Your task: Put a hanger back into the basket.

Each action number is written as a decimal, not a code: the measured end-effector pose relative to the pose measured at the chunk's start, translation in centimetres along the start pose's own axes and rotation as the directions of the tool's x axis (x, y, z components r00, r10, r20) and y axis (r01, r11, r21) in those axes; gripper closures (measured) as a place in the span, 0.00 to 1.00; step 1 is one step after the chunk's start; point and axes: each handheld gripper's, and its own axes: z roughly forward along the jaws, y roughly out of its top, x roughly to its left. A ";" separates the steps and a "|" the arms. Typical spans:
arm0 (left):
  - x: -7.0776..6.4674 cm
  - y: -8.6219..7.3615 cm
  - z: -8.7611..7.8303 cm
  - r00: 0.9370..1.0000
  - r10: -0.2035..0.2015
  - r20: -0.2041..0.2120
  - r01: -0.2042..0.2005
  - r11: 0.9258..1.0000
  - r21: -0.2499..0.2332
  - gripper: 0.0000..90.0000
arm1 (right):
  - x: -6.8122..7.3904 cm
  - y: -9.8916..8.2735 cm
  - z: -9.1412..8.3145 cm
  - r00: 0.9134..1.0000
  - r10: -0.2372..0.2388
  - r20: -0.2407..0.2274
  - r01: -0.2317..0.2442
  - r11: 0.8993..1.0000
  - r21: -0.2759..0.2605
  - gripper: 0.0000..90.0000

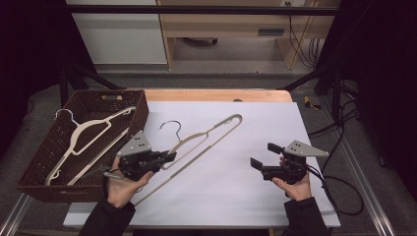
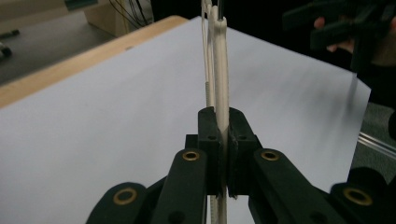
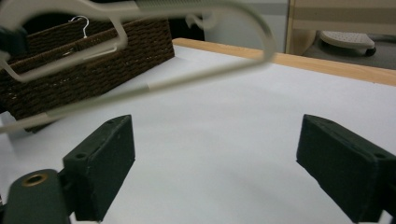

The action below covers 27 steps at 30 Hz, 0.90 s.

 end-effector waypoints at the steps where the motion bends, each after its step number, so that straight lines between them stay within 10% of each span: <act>1: 0.1 0.3 -0.7 1.000 -0.003 -0.002 0.002 1.000 -0.017 0.96 | -0.1 0.0 0.0 1.000 0.003 0.004 -0.003 1.000 0.002 0.11; 27: 8.9 6.2 -9.4 0.995 -0.019 -0.094 0.018 1.000 -0.012 0.96 | -0.4 0.1 -0.5 0.999 0.018 0.032 -0.018 1.000 0.008 0.07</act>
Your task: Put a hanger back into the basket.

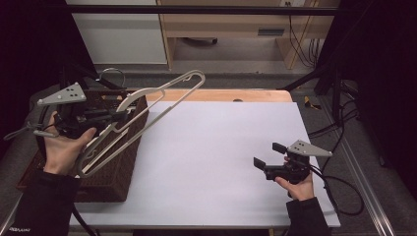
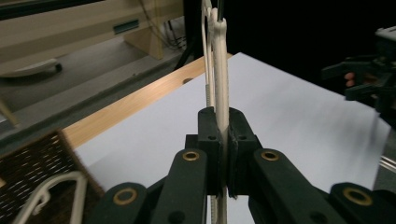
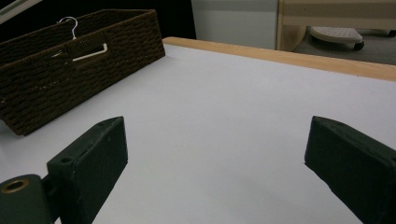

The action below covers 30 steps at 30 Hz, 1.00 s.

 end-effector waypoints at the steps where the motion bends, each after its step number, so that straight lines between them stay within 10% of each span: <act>1: 0.4 -0.1 -0.1 1.000 0.003 -0.013 -0.003 1.000 0.011 0.96 | 0.0 0.0 0.0 1.000 0.001 -0.002 -0.001 1.000 0.000 0.07; 30: 10.8 -6.8 -4.8 0.982 -0.080 -0.169 0.097 0.991 0.092 0.96 | -0.2 -0.3 0.6 1.000 0.016 -0.002 -0.016 1.000 0.025 0.07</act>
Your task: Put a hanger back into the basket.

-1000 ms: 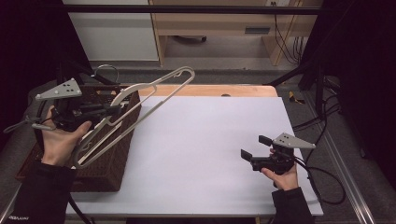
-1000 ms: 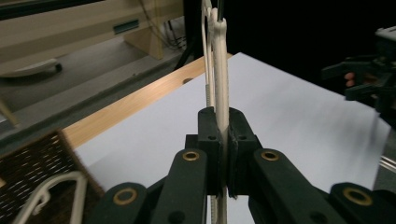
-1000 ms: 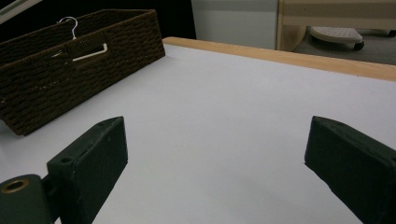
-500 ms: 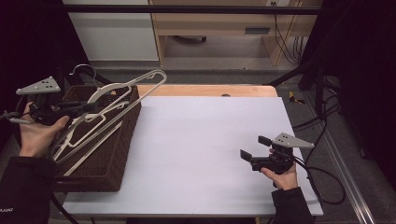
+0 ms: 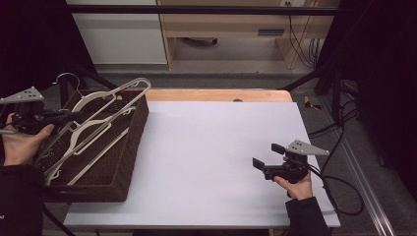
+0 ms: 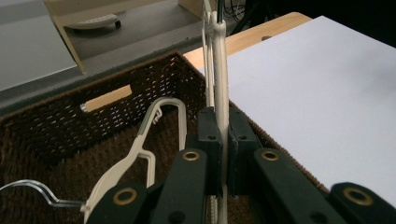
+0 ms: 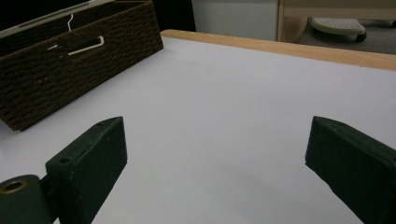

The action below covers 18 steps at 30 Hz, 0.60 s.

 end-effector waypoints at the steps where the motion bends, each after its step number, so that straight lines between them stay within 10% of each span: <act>1: 0.2 -0.2 0.0 1.000 0.003 -0.006 -0.003 1.000 0.005 0.96 | 0.0 0.0 0.0 1.000 -0.004 0.002 0.004 1.000 0.001 0.07; 18: 1.5 -4.0 1.2 0.998 -0.052 -0.041 0.055 0.995 0.082 0.96 | -0.1 -0.1 0.0 1.000 -0.010 0.003 0.010 1.000 0.004 0.06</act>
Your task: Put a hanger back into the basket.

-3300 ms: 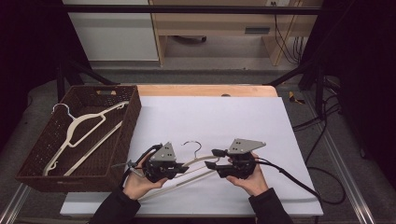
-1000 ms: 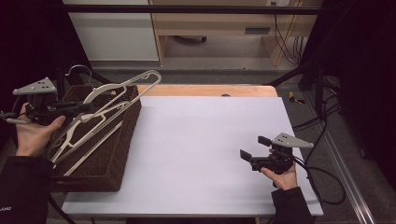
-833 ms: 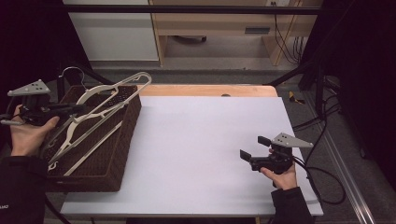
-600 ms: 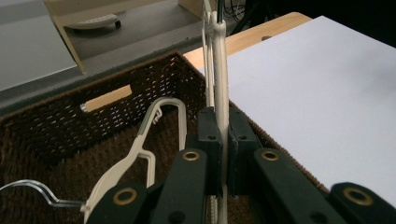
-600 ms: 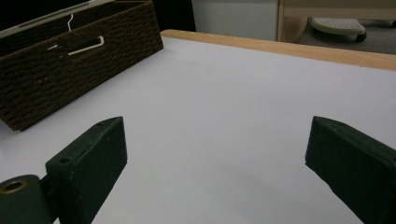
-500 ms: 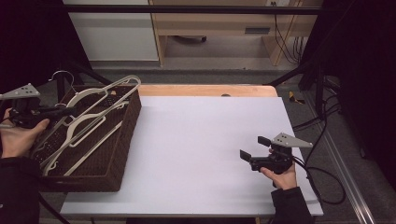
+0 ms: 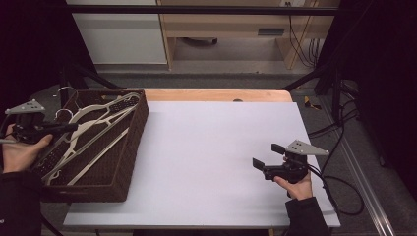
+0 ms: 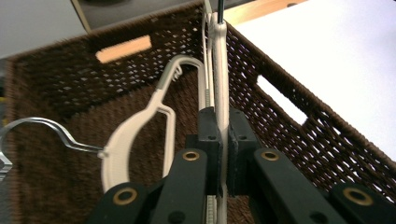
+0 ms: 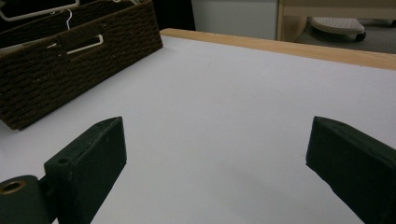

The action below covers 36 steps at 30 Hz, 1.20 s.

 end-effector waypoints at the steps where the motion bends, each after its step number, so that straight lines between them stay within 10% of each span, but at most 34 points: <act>1: -0.1 -0.3 0.3 1.000 -0.010 0.003 0.010 1.000 0.000 0.96 | 0.0 0.0 0.0 1.000 0.004 0.001 -0.004 1.000 -0.002 0.06; 13: -0.2 -3.0 3.5 0.995 -0.100 0.019 0.098 0.992 0.074 0.96 | 0.0 0.0 -0.1 1.000 0.002 0.001 -0.002 1.000 -0.002 0.06; 19: 0.3 -4.0 3.9 0.991 -0.130 -0.042 0.134 0.983 0.123 0.94 | 0.1 0.0 0.0 1.000 0.004 0.000 -0.004 1.000 -0.002 0.06; 27: 1.2 -4.7 4.4 0.963 -0.171 -0.208 0.202 0.970 0.138 0.81 | 0.1 -0.1 0.2 1.000 0.007 0.001 -0.007 1.000 0.002 0.06; 36: 1.7 -5.2 4.2 0.926 -0.241 -0.291 0.295 0.942 0.158 0.63 | 0.2 -0.1 0.3 1.000 0.007 0.000 -0.007 1.000 0.011 0.06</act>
